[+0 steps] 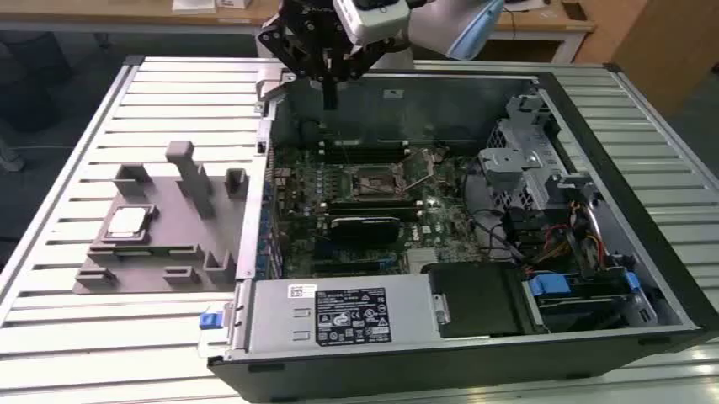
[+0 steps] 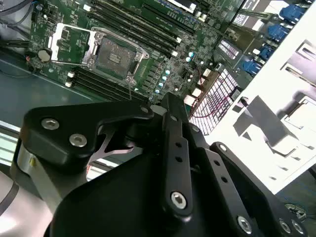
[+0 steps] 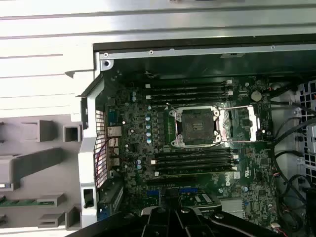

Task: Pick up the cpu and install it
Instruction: 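Reach for the cpu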

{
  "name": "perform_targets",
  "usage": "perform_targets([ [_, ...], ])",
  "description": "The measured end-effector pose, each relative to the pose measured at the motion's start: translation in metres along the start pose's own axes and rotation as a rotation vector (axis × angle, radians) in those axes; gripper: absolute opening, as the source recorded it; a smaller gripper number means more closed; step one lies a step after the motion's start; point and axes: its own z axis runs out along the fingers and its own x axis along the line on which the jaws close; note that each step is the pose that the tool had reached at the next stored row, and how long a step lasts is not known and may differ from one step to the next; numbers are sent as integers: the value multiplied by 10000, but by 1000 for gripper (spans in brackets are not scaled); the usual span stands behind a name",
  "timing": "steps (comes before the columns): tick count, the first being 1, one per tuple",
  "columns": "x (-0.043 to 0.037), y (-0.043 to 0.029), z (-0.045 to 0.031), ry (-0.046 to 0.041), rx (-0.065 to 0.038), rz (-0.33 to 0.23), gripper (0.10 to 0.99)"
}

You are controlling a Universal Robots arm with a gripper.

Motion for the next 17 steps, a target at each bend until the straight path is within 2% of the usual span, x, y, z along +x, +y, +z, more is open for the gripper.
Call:
perform_targets([
  [12,1,0,0,0,0,0,106],
  [17,48,-4,-2,-2,0,0,106],
])
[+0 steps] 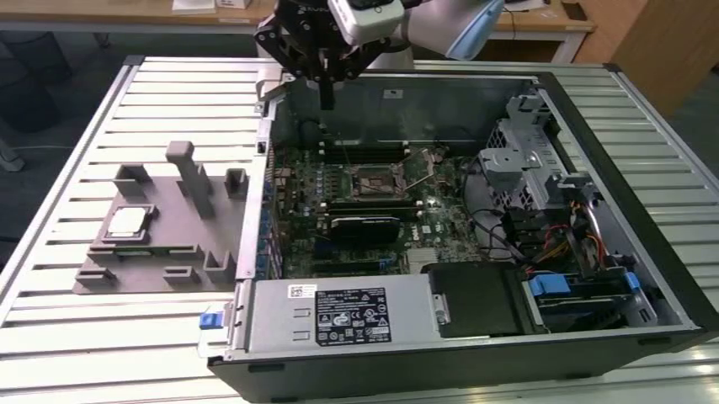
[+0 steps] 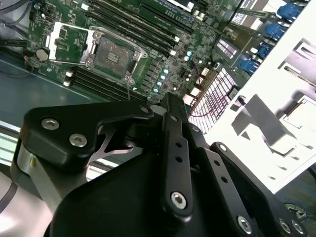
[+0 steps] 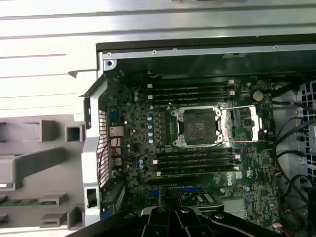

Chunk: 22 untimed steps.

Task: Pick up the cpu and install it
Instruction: 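Reach for the cpu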

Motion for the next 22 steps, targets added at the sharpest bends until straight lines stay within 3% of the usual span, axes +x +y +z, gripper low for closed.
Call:
perform_targets([
  [22,424,-32,-12,-30,-3,4,106],
])
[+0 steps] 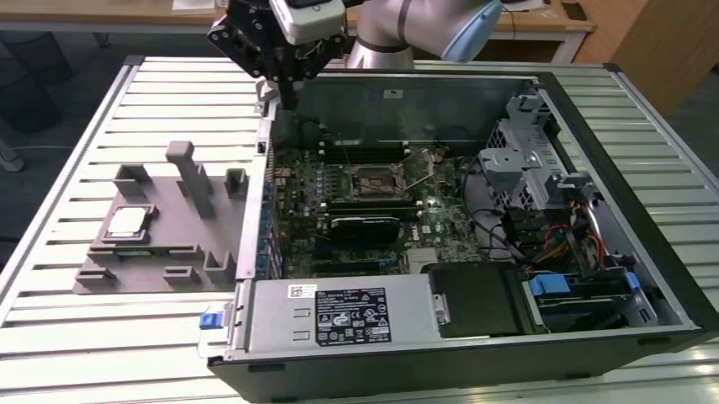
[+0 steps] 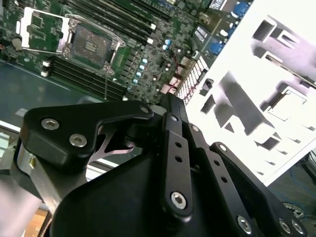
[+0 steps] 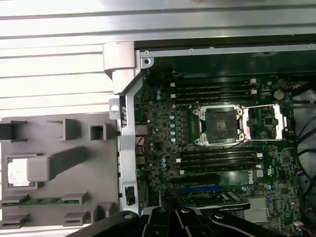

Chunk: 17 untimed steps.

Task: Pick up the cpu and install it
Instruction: 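Reach for the cpu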

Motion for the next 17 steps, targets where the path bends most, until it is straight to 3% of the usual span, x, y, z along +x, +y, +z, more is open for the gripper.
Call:
perform_targets([
  [12,247,-19,-5,-10,0,1,106],
  [17,377,-30,32,-10,0,3,106],
])
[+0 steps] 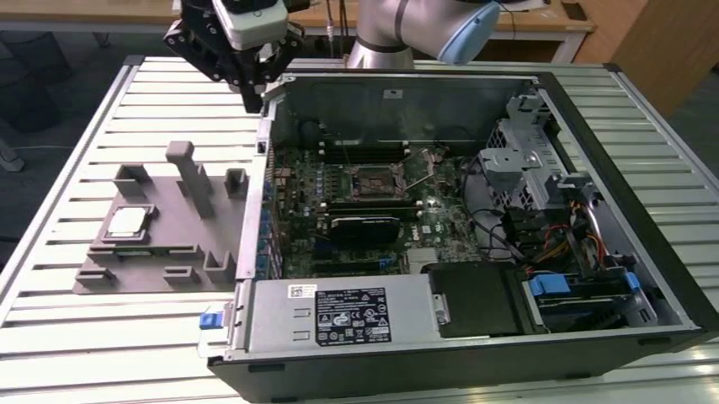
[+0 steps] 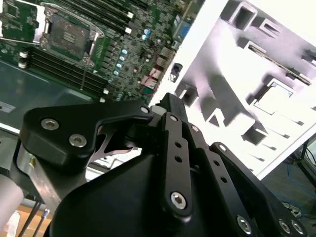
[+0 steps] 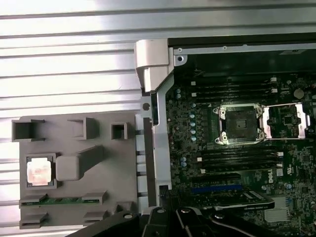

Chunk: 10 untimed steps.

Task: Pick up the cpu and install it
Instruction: 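Reach for the cpu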

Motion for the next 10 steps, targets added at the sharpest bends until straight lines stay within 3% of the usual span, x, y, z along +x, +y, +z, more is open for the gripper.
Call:
perform_targets([
  [10,267,-22,80,0,0,1,106],
])
